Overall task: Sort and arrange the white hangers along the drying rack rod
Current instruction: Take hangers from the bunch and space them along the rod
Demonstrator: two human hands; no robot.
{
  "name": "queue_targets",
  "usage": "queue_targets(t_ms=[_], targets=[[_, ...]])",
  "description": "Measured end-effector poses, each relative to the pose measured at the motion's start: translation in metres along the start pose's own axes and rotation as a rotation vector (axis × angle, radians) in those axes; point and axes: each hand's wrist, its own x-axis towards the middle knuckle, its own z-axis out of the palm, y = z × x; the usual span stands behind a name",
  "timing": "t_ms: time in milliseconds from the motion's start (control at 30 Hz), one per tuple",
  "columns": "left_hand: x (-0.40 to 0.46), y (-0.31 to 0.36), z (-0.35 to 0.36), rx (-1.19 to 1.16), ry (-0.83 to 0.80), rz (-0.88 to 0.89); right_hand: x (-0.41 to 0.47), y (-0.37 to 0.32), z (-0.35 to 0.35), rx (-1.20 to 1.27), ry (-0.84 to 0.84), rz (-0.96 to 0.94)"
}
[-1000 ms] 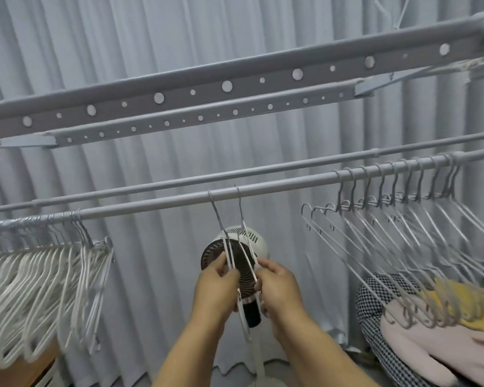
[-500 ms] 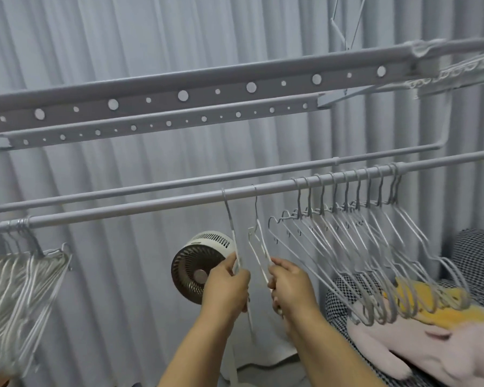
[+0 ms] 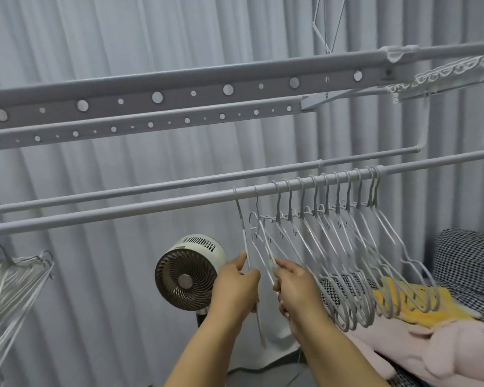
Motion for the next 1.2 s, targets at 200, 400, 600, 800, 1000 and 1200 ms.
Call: queue_targets(t_ms=[200, 400, 600, 800, 1000, 1200], targets=[[0.001, 0.002, 0.011, -0.003, -0.021, 0.015, 0.006, 0.004, -0.008, -0.021, 0.015, -0.014], [0.004, 0.002, 0.02, -0.018, -0.025, 0.01, 0.011, 0.004, -0.014, -0.022, 0.036, -0.017], [0.003, 0.003, 0.028, 0.018, -0.007, 0.023, 0.013, 0.005, -0.019, -0.042, 0.017, -0.022], [0.004, 0.003, 0.032, 0.05, -0.004, 0.027, 0.011, 0.004, -0.02, -0.043, -0.008, -0.021], [0.005, 0.003, 0.035, 0.051, 0.003, 0.021, 0.009, 0.001, -0.024, -0.098, -0.015, -0.029], [0.003, 0.005, 0.038, 0.086, 0.028, 0.025, 0.005, -0.002, -0.028, -0.158, -0.023, -0.013]])
